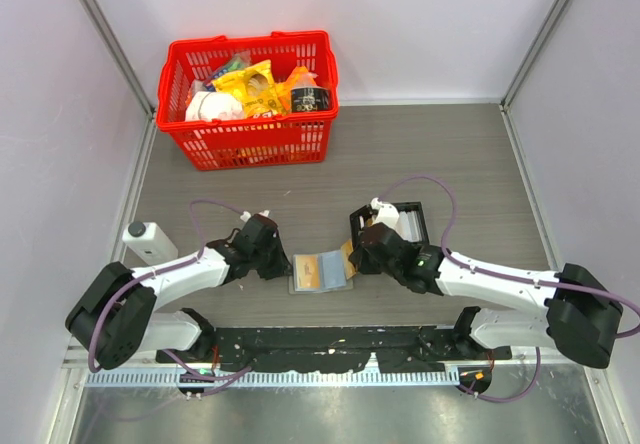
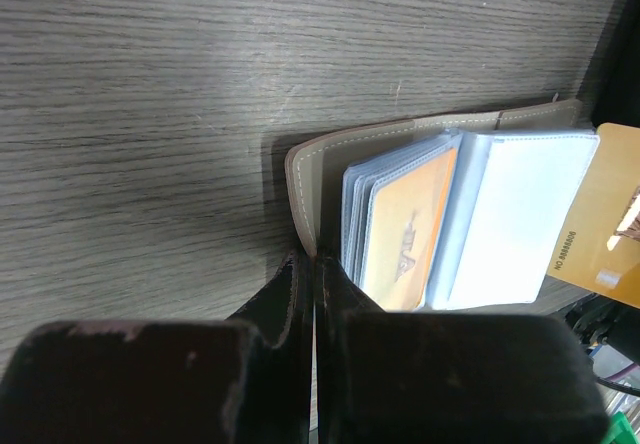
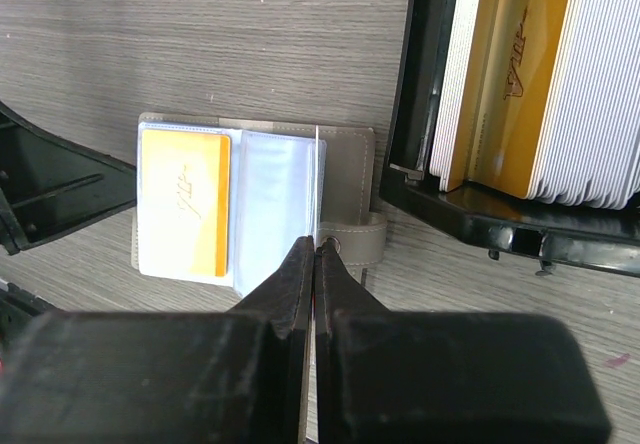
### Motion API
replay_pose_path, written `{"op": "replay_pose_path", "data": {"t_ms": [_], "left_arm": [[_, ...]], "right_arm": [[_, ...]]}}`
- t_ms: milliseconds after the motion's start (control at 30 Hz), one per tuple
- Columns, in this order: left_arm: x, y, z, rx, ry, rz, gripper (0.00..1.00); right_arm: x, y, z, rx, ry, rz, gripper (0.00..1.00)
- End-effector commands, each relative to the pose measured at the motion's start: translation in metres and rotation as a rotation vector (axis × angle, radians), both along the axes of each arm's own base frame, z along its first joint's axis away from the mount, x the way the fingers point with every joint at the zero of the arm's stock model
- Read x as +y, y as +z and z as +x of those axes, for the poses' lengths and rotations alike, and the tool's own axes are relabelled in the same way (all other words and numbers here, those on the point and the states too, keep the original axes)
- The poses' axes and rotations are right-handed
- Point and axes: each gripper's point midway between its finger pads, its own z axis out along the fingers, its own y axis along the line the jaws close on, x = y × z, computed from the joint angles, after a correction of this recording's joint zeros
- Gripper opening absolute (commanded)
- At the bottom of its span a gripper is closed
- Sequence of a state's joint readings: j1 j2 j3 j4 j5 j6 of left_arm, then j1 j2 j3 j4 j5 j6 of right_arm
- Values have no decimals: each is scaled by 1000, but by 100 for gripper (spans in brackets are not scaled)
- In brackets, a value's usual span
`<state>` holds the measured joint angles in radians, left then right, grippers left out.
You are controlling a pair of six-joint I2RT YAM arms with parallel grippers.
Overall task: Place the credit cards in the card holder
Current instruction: Insert the credit card into the card holder.
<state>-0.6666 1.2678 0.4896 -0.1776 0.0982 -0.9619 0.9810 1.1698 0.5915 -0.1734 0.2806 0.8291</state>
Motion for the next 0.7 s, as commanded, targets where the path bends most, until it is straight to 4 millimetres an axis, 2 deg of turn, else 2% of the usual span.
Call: {"op": "replay_pose_path", "data": {"t_ms": [0, 433, 567, 667], "left_arm": [[5, -3, -4, 5, 4, 18, 0], [5, -4, -4, 6, 3, 14, 0], [6, -6, -5, 7, 5, 18, 0], [7, -9, -7, 14, 1, 24, 0]], "right_arm": [[11, 3, 2, -5, 7, 28, 1], [36, 16, 1, -14, 58, 68, 1], [33, 18, 5, -24, 39, 2, 1], [37, 24, 4, -39, 54, 22, 1]]}}
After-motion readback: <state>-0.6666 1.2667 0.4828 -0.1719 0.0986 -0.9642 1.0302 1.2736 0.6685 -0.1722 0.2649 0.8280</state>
